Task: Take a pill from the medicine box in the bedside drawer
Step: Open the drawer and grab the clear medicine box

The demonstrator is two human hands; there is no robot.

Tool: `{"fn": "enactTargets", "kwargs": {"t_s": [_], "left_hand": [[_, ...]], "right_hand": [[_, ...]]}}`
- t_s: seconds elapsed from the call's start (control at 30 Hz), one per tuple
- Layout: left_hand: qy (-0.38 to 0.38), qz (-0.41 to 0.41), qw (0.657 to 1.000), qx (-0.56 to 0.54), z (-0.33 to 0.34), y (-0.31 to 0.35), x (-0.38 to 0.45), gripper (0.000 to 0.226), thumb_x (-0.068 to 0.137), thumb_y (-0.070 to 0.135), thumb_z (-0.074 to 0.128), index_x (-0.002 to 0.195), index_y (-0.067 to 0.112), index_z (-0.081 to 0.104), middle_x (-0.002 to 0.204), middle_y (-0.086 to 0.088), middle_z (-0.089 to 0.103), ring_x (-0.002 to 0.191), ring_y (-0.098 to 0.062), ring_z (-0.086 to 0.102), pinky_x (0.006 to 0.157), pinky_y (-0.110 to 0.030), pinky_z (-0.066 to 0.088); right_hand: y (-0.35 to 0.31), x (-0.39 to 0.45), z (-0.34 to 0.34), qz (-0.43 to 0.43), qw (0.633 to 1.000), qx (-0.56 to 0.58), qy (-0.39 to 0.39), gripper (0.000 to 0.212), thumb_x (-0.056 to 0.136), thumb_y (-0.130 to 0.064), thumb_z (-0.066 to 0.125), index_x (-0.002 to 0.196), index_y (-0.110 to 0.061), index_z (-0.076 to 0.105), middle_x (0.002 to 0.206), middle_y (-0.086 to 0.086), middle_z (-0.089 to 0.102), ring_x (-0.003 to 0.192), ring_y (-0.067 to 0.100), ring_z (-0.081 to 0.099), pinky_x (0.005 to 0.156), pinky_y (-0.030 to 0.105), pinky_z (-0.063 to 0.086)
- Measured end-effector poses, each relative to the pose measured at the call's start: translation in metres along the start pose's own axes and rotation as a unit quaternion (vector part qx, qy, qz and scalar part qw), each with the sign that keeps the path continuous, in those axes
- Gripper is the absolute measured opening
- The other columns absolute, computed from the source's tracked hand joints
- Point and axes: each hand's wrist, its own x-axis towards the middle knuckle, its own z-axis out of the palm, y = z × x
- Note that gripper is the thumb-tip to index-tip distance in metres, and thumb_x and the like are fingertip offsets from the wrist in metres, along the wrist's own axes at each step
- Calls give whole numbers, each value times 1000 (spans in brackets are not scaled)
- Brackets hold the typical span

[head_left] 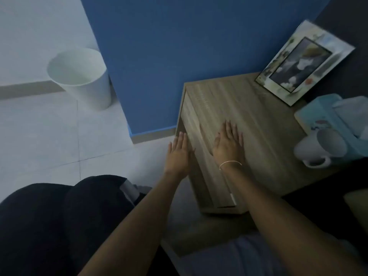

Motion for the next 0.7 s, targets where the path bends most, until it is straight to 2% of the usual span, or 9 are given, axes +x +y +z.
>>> {"fn": "enactTargets", "kwargs": {"t_s": [0.1,0.23,0.43,0.7], "left_hand": [[13,-10,1000,-10,0,5,24,62,101,42,22,152,10,6,163,-8,4,150,-21,2,123,-39,3],[13,-9,1000,-18,3,11,50,66,100,46,24,152,9,4,162,-9,4,150,-21,4,121,-36,1],[7,6,999,-44,10,18,68,73,99,42,35,151,9,-3,163,-9,-1,150,-20,1,124,-40,4],[6,22,997,-78,10,21,66,72,100,38,35,151,10,-7,163,-6,-5,150,-21,-4,124,-41,4]], "right_hand": [[3,4,-1,-8,1000,1,12,61,93,-35,19,148,-12,31,156,8,31,147,25,22,121,46,16],[10,6,-1,-43,999,-9,20,58,94,-33,24,145,-9,37,153,11,38,144,30,27,116,48,26],[8,9,3,-50,998,-37,-10,61,95,-32,14,150,-6,21,159,11,21,150,22,10,122,47,8],[9,9,2,-48,998,-32,-21,59,97,-33,12,150,-6,15,160,11,16,150,20,7,122,46,5]]}}
